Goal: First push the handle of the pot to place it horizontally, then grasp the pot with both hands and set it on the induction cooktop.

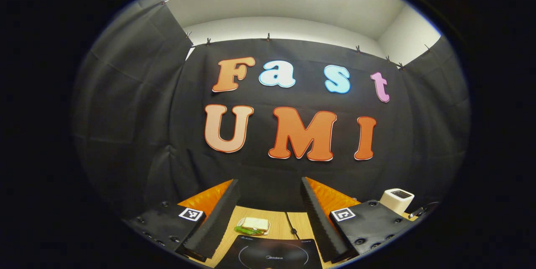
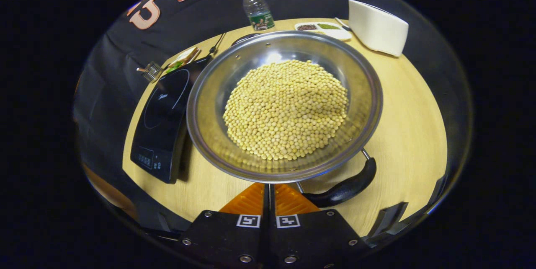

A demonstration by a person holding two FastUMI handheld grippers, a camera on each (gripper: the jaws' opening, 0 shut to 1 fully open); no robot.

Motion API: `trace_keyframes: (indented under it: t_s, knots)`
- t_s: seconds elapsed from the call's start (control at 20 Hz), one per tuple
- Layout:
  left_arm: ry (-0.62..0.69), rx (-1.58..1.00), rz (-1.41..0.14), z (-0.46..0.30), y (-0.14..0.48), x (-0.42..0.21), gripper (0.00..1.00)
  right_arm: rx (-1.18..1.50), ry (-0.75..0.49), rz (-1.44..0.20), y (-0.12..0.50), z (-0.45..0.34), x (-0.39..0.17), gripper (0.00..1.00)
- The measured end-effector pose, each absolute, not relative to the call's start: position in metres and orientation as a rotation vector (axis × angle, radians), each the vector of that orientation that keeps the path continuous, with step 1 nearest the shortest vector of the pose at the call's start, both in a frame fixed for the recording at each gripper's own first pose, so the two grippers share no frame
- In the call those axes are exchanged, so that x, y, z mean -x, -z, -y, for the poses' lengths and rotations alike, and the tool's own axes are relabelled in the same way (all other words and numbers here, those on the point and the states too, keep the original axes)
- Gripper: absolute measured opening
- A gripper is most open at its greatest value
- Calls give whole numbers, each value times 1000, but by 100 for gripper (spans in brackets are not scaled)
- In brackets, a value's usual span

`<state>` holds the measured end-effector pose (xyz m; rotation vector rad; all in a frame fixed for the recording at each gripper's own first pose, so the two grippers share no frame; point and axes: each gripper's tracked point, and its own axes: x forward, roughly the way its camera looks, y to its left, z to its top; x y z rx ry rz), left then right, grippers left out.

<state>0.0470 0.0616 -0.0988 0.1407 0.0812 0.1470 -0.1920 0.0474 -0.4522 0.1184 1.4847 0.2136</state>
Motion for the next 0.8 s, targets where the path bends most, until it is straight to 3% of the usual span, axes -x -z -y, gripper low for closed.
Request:
trace_keyframes:
  t_s: [0.2,0.8]
  knots:
    - [-114,-170,-139,-54,118,-50,94,-133,-181,-1489,453,-36,188,0]
    - [-69,-198,-129,-40,113,-45,95,-115,-60,-1492,461,12,170,0]
